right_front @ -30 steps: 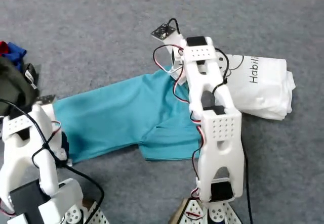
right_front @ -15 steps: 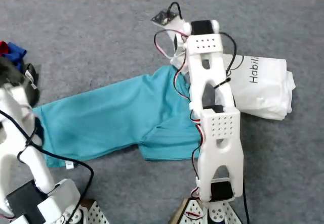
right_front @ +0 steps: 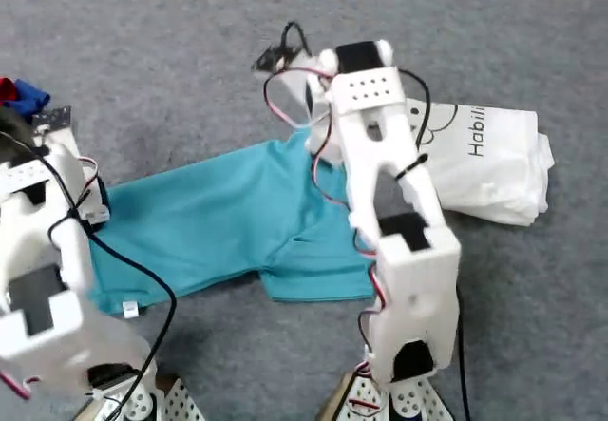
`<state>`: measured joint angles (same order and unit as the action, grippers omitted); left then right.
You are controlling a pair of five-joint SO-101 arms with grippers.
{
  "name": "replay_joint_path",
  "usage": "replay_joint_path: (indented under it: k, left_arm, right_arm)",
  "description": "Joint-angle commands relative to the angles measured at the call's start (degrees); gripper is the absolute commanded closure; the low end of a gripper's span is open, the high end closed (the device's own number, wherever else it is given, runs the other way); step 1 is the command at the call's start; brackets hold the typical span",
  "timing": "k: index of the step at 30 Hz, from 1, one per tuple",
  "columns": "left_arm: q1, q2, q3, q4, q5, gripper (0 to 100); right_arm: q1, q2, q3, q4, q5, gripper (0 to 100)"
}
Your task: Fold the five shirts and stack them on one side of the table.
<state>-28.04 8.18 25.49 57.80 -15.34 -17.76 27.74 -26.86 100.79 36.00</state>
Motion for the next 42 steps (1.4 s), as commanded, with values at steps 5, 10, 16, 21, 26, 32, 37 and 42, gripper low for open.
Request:
replay_joint_path:
  k: [5,10,16,21,26,32,37,42]
  left_arm:
    - [-3.4,2.8,-3.1,-3.0,0.4,98]
    - [-3.6,2.9,-3.2,-3.2,0.4,98]
    - [-3.8,2.9,-3.3,-3.5,0.4,98]
    - [-3.5,2.9,-3.3,-3.5,0.4,98]
    - [-3.4,2.9,-3.3,-3.5,0.4,98]
    - [-3.7,3.1,-4.3,-3.4,0.4,98]
    - [-3.6,3.1,-4.3,-3.4,0.4,98]
    - [-3.6,3.1,-4.4,-3.5,0.4,98]
  right_arm:
    - [-3.9,-9.4,16.7,-2.4,0.9,99.4]
    - [-6.2,-9.5,24.4,-6.2,0.9,99.4]
    - [-9.4,-9.3,29.9,-14.7,0.7,99.4]
    - [-9.9,-9.3,31.9,-18.6,-0.7,99.4]
    - [-9.9,-9.3,33.5,-18.8,-0.5,99.4]
    - [-10.0,-9.7,36.8,-17.4,-0.6,99.4]
    - [-12.6,-9.7,37.5,-13.5,-0.6,99.4]
    - [-17.7,-11.7,38.3,-13.0,-0.7,99.4]
